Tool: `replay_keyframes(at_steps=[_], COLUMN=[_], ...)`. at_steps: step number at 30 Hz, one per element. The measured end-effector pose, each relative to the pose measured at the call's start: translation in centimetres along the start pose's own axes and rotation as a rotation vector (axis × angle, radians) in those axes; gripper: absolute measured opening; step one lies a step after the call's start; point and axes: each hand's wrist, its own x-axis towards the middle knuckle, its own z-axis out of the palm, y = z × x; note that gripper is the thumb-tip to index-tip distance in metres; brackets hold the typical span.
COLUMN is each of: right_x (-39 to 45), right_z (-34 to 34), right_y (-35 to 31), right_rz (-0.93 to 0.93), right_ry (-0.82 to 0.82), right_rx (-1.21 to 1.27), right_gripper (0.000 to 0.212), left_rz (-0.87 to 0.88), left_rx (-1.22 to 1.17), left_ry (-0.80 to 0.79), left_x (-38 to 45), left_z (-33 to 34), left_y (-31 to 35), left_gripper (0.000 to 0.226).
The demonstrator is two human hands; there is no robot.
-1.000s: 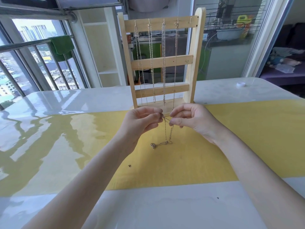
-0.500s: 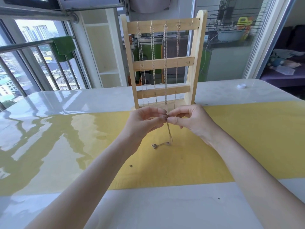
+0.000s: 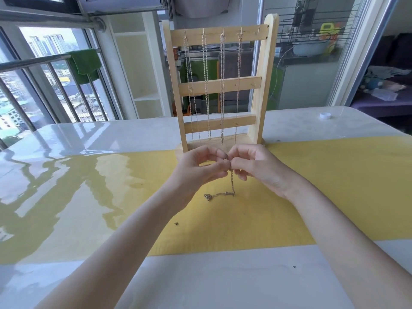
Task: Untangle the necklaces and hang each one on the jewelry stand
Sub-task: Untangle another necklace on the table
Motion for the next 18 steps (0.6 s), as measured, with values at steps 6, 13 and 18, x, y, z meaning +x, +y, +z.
replay_keyframes(at_steps=[6, 13, 18], right_x=[0.2, 0.2, 0.2], right_z=[0.5, 0.2, -0.6], right_y=[-0.2, 0.0, -0.5], right_rz=[0.009, -0.097, -0.128], right_ry=[0.01, 0.025, -0.012], right_rx=[0.011, -0.163, -0.287], right_gripper=[0.013, 0.022, 0.012], left_rz=[-0.059, 0.022, 0.034], left_rx=[-0.029, 0.152, 0.146], left_ry=[0.004, 0.123, 0.065], left_x=[-0.2, 0.0, -0.1], left_z=[0.4, 0.2, -0.1], left_y=[0.0, -0.7, -0.4], left_gripper=[0.019, 0.027, 0.024])
